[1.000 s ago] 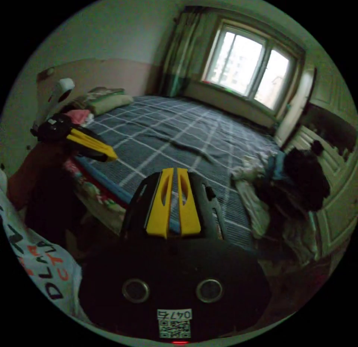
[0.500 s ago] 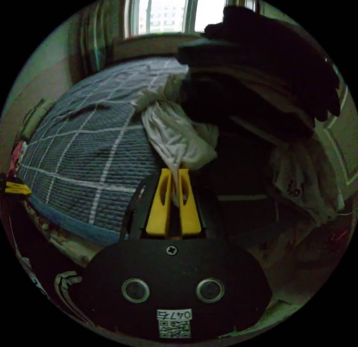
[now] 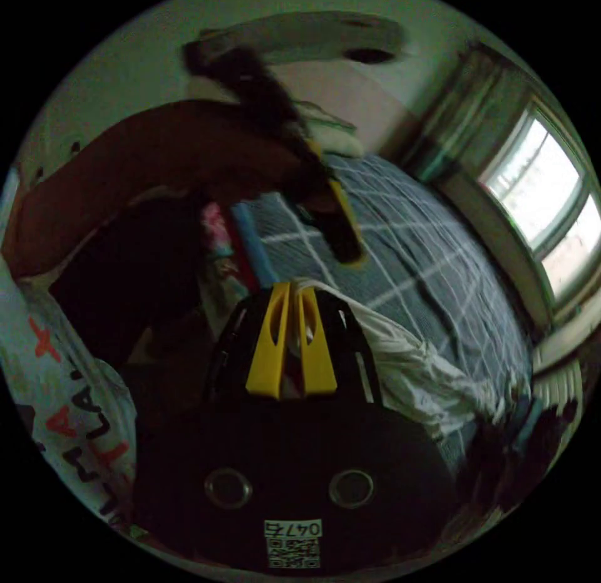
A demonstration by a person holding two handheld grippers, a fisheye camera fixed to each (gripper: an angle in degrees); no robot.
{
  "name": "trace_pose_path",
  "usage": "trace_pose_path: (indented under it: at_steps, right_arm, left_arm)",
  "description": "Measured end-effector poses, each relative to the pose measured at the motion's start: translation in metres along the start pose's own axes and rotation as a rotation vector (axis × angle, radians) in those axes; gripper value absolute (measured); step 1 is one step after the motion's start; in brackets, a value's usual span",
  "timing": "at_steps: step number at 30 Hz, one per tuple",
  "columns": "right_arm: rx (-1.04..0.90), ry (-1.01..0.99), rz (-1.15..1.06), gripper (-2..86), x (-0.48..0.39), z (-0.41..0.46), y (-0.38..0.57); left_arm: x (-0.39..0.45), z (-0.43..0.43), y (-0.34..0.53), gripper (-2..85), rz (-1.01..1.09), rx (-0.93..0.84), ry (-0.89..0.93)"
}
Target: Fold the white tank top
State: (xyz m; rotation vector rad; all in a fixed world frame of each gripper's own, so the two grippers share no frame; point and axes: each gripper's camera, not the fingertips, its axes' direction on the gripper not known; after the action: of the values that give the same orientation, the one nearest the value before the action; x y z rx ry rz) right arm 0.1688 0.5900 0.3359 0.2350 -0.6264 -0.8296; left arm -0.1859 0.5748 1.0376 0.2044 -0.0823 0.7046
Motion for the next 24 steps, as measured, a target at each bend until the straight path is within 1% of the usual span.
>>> trace_pose_path:
  at_steps: [2,3,5,7,8,9,10,12,13,15,16,18,19,21,24]
  right_arm:
    - [0.038,-0.007,-0.089,1.3,-0.025,-0.002,-0.007]
    - [0.056,0.004,-0.1,1.9,-0.036,-0.005,-0.007]
    - [0.05,0.014,-0.089,3.8,-0.043,-0.01,-0.003]
    - [0.027,0.028,-0.051,4.8,-0.043,-0.021,0.007]
    - [0.021,0.069,-0.01,4.2,-0.039,-0.033,0.016]
    - [0.017,0.154,0.036,3.6,-0.032,-0.046,0.027]
    - [0.007,0.21,0.059,3.2,-0.028,-0.051,0.034]
    - [-0.089,0.403,0.143,2.8,0.001,-0.067,0.061]
    - [-0.113,0.419,0.163,3.0,0.01,-0.069,0.068]
    - [-0.199,0.368,0.229,4.5,0.046,-0.068,0.094]
    - [-0.211,0.339,0.236,4.9,0.053,-0.066,0.1]
    - [-0.253,0.226,0.253,6.3,0.075,-0.054,0.113]
    - [-0.26,0.201,0.268,6.5,0.08,-0.051,0.115]
    - [-0.28,0.078,0.318,7.1,0.092,-0.042,0.117]
    - [-0.236,-0.004,0.302,7.2,0.088,-0.038,0.11]
  left_arm:
    - [-0.006,0.003,0.003,4.8,-0.015,-0.018,0.08]
    - [-0.008,0.01,0.004,6.8,-0.028,-0.046,0.118]
    - [-0.007,0.028,0.005,9.2,-0.026,-0.123,0.094]
    - [-0.001,0.053,0.007,10.4,-0.023,-0.221,-0.015]
    - [0.001,0.058,0.007,9.6,-0.017,-0.237,-0.031]
    - [0.005,0.064,0.009,8.1,0.0,-0.237,-0.038]
    - [0.01,0.063,0.011,4.6,0.028,-0.208,-0.036]
    - [0.014,0.056,0.012,2.1,0.042,-0.2,-0.049]
    - [0.013,0.046,0.014,1.5,0.034,-0.166,-0.07]
    - [0.005,0.026,0.018,1.0,-0.006,-0.097,-0.072]
    - [-0.002,0.012,0.022,0.9,-0.038,-0.058,-0.062]
    - [-0.013,-0.004,0.03,0.8,-0.076,-0.037,-0.076]
    - [-0.02,-0.013,0.037,0.9,-0.099,-0.044,-0.119]
    - [-0.029,-0.024,0.051,1.2,-0.13,-0.075,-0.184]
    - [-0.044,-0.03,0.077,2.6,-0.164,-0.168,-0.199]
